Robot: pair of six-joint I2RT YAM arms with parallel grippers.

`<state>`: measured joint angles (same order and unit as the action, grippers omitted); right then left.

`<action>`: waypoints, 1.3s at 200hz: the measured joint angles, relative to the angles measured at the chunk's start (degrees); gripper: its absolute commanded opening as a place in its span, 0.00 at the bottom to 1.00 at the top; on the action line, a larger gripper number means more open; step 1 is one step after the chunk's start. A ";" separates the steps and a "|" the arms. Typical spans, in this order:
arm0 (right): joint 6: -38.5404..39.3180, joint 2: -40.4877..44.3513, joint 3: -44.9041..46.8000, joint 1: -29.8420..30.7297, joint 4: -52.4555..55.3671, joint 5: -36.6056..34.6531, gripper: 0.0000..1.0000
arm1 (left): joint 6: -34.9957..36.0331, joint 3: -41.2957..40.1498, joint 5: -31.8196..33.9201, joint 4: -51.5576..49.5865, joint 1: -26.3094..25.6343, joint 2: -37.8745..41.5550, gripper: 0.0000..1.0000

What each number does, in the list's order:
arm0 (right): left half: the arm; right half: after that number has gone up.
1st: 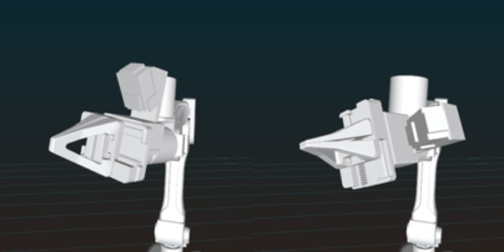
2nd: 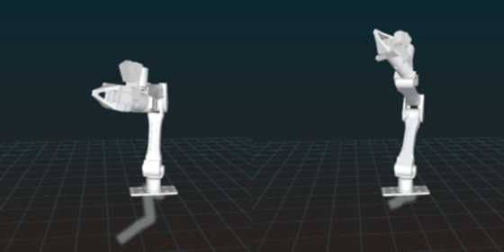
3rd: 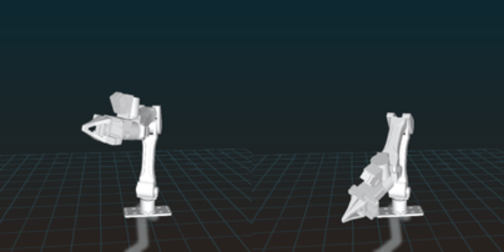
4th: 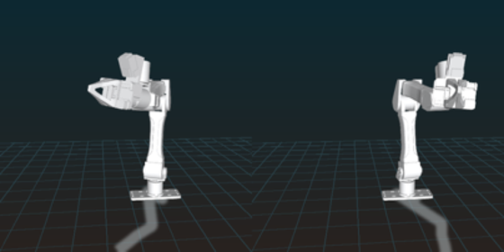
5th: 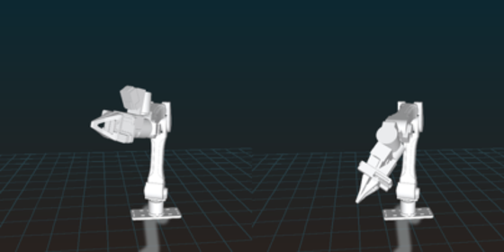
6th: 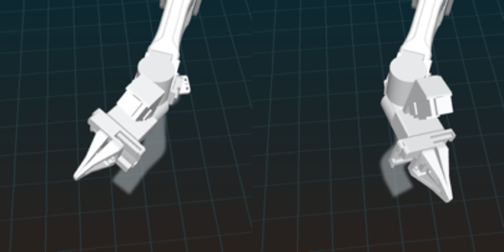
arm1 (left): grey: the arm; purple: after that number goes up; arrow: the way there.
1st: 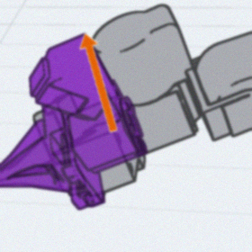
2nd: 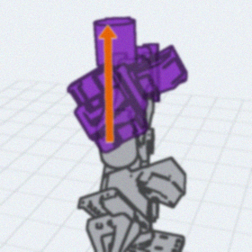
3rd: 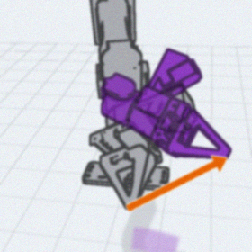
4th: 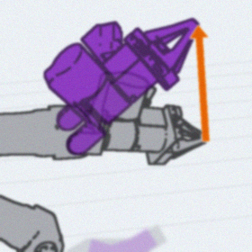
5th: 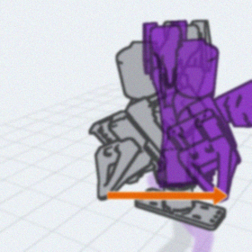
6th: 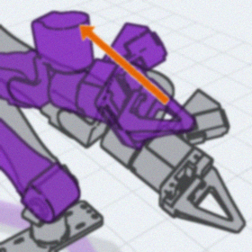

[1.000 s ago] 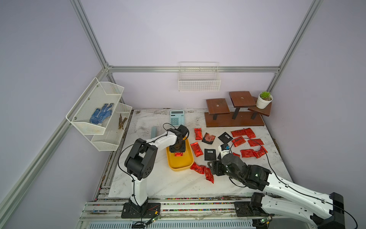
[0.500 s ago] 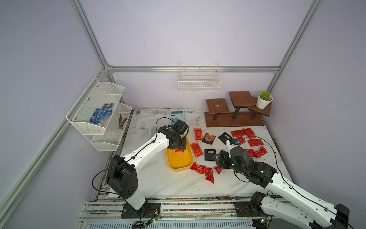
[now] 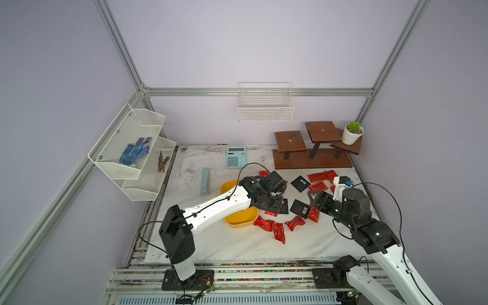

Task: Take the tea bags out of the storage box
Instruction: Place the tea bag at the center of the board.

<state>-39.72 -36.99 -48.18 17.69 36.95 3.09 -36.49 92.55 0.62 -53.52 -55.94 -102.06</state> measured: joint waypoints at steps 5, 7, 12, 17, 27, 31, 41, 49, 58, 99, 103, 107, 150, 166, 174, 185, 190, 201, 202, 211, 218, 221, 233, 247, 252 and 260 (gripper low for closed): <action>-0.20 0.85 -1.14 -0.44 0.48 0.11 0.74 | -0.02 0.72 -0.28 0.33 -0.72 -1.49 0.51; -0.31 1.05 -1.46 -0.50 0.61 0.15 0.74 | -0.04 1.01 -0.44 0.52 -0.98 -2.16 0.51; -0.55 1.79 -2.64 -0.70 0.98 0.28 0.74 | -0.13 1.75 -0.68 0.74 -1.60 -3.65 0.51; -0.85 2.45 -3.85 -0.72 1.29 0.42 0.74 | -0.15 2.60 -0.94 0.90 -2.21 -5.25 0.50; -1.38 3.78 -6.01 -0.74 1.92 0.55 0.74 | -0.22 4.50 -1.64 1.31 -3.30 -8.33 0.50; -1.51 4.37 -6.99 -0.81 2.25 0.61 0.74 | -0.26 5.38 -1.88 1.46 -3.74 -9.64 0.50; -1.81 5.42 -8.96 -0.83 2.99 0.76 0.74 | -0.31 7.54 -2.40 1.84 -4.59 -12.52 0.50; -2.01 6.05 -10.43 -0.83 3.80 0.90 0.74 | -0.28 9.40 -2.84 2.05 -5.18 -14.84 0.50; -2.05 6.49 -11.65 -0.83 4.74 0.98 0.74 | -0.26 11.30 -3.28 2.27 -5.79 -17.05 0.50; -1.77 8.13 -13.44 -0.83 10.45 0.96 0.74 | 0.11 16.50 -4.24 2.99 -6.97 -23.87 0.50; -1.68 8.37 -13.44 -0.83 11.21 0.90 0.74 | 0.13 16.76 -4.28 2.97 -7.13 -24.24 0.50; -1.57 8.57 -13.44 -0.83 11.76 0.85 0.74 | 0.15 17.11 -4.28 2.91 -7.15 -24.59 0.50; -1.38 10.27 -12.98 -0.83 14.80 0.83 0.74 | 0.33 20.76 -5.57 3.15 -8.22 -27.32 0.50; -1.33 10.27 -12.87 -0.83 15.19 0.83 0.74 | 0.35 21.27 -6.40 3.30 -8.52 -28.55 0.50; -1.29 10.27 -12.70 -0.83 15.28 0.83 0.74 | 0.37 21.31 -6.60 3.28 -8.72 -29.31 0.50; -1.25 10.25 -12.41 -0.83 15.39 0.83 0.74 | 0.61 21.49 -6.86 3.26 -9.03 -30.25 0.50; -1.22 10.25 -12.20 -0.83 15.43 0.83 0.74 | 0.70 21.62 -6.93 3.28 -9.07 -30.62 0.50; -1.11 10.25 -11.67 -0.83 15.43 0.85 0.74 | 0.76 21.99 -7.08 3.28 -9.09 -31.01 0.50; -1.09 10.25 -11.65 -0.83 15.43 0.83 0.74 | 0.76 22.01 -7.08 3.28 -9.09 -31.04 0.50; -1.09 10.25 -11.26 -0.83 15.45 0.83 0.74 | 0.79 22.12 -7.23 3.34 -9.14 -31.06 0.51; -1.09 10.27 -10.99 -0.83 15.47 0.85 0.74 | 0.79 22.12 -7.32 3.34 -9.14 -31.06 0.51; -1.09 10.27 -10.91 -0.83 15.50 0.85 0.74 | 0.81 22.12 -7.37 3.37 -9.14 -31.10 0.51; -1.09 10.27 -10.71 -0.83 15.61 0.83 0.74 | 0.96 22.12 -7.54 3.41 -9.14 -31.15 0.51; -1.07 10.29 -10.62 -0.83 15.67 0.85 0.74 | 1.18 22.18 -7.74 3.45 -9.14 -31.34 0.51; -1.09 10.29 -10.62 -0.83 15.67 0.85 0.74 | 1.20 22.29 -7.80 3.48 -9.14 -31.50 0.50; -1.07 10.36 -10.62 -0.83 15.67 0.85 0.74 | 1.20 22.45 -7.96 3.65 -9.14 -31.80 0.50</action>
<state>-40.80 -26.63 -58.81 16.86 52.62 3.95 -35.29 115.00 -7.33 -49.87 -65.08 -133.86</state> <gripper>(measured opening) 0.743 0.506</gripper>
